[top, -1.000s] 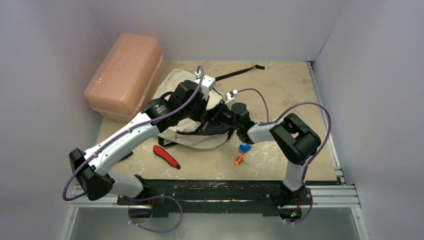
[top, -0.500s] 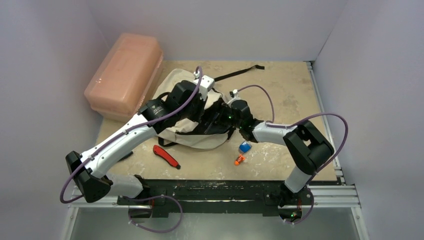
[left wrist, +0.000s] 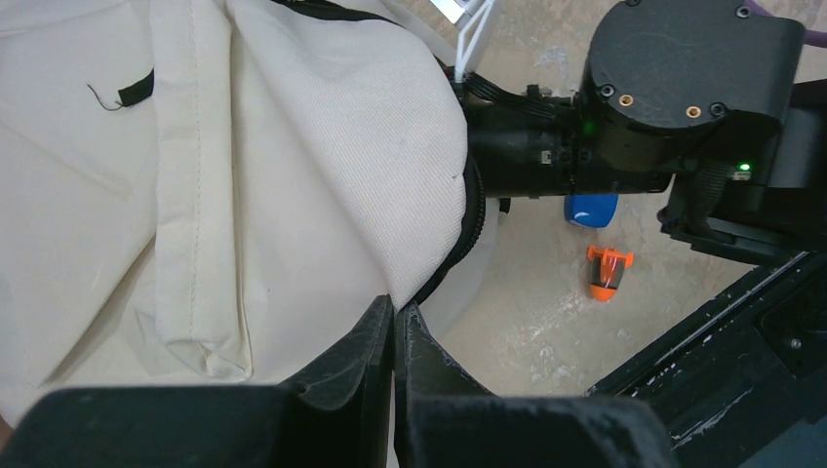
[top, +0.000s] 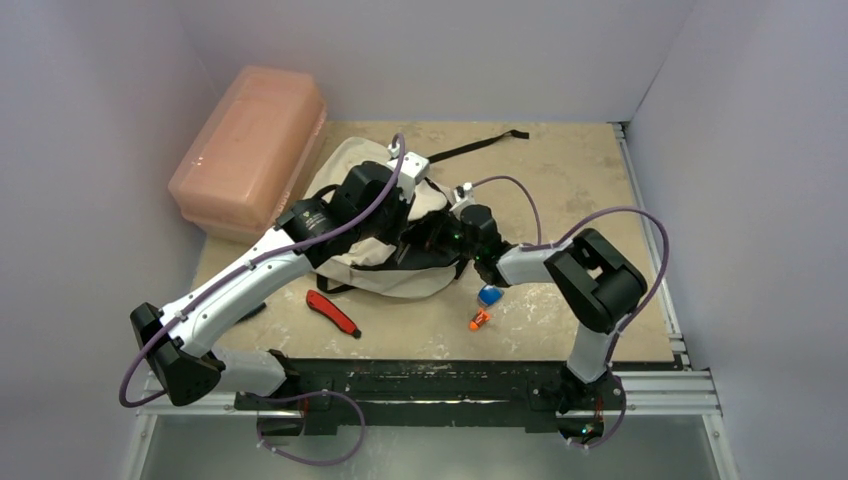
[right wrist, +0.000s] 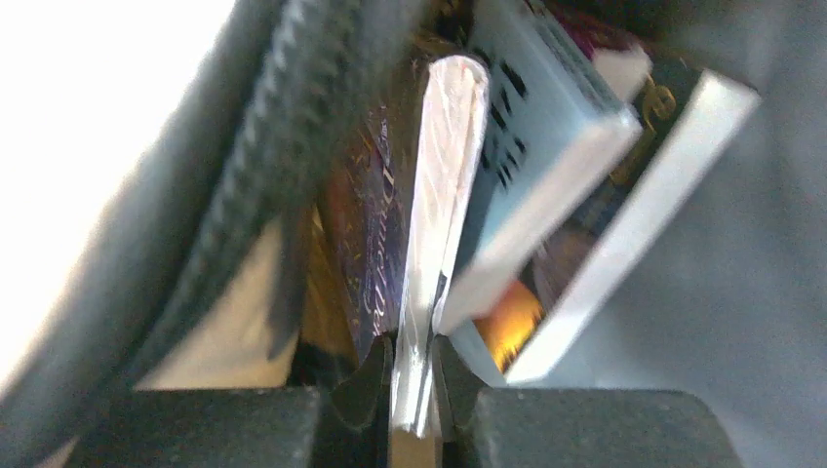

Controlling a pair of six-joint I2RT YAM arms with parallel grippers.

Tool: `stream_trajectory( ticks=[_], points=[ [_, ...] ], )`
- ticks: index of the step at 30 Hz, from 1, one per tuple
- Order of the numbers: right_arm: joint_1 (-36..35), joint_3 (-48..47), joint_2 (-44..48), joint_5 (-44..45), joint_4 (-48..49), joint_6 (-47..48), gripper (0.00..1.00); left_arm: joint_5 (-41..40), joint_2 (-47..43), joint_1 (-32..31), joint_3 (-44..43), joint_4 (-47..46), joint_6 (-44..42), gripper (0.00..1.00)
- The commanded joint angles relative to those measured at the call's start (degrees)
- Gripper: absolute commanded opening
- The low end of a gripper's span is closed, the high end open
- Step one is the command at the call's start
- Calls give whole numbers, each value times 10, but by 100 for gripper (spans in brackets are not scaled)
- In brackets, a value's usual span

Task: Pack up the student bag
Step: Place the book in the student bag.

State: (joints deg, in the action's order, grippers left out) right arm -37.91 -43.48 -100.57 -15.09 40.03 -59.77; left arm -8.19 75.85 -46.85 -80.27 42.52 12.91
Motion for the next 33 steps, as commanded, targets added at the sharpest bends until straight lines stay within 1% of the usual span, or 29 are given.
stream_trajectory(
  ticks=[1, 4, 6, 8, 10, 13, 16, 18, 21, 25, 29, 31, 33],
  points=[
    [-1, -67, -55, 6, 146, -53, 9, 20, -15, -3, -15, -26, 13, 0],
    [-1, -60, -54, 3, 154, -58, 11, 14, -11, -3, -13, -26, 16, 0],
    [4, -31, -25, 11, 137, -46, 19, 10, -9, -3, -10, -24, 17, 0],
    [19, 0, 6, 0, 105, -27, 30, 5, -9, -3, -6, -26, 18, 0],
    [33, 23, 32, -28, 81, 4, 45, 4, -7, -3, -5, -26, 15, 0],
    [46, 31, 50, -75, 30, 56, 54, 4, -5, -3, -8, -26, 12, 0],
    [54, 50, 62, -100, 29, 57, 65, 5, -4, -3, -17, -19, 10, 0],
    [56, 52, 63, -123, 42, 46, 66, 4, -6, -3, -21, -14, 13, 0],
    [69, 79, 100, -101, 35, 42, 69, 4, -9, -3, -14, -15, 18, 0],
    [136, 92, 144, -130, -35, 67, 69, 5, -3, -3, 4, -6, 28, 0],
    [199, 104, 204, -142, -131, 133, 67, 6, 4, -3, 21, 1, 38, 0],
    [222, 102, 230, -140, -173, 164, 64, 4, 7, -3, 27, 5, 44, 0],
    [239, 93, 244, -142, -195, 181, 60, 1, 6, -3, 35, 4, 50, 0]
  ],
)
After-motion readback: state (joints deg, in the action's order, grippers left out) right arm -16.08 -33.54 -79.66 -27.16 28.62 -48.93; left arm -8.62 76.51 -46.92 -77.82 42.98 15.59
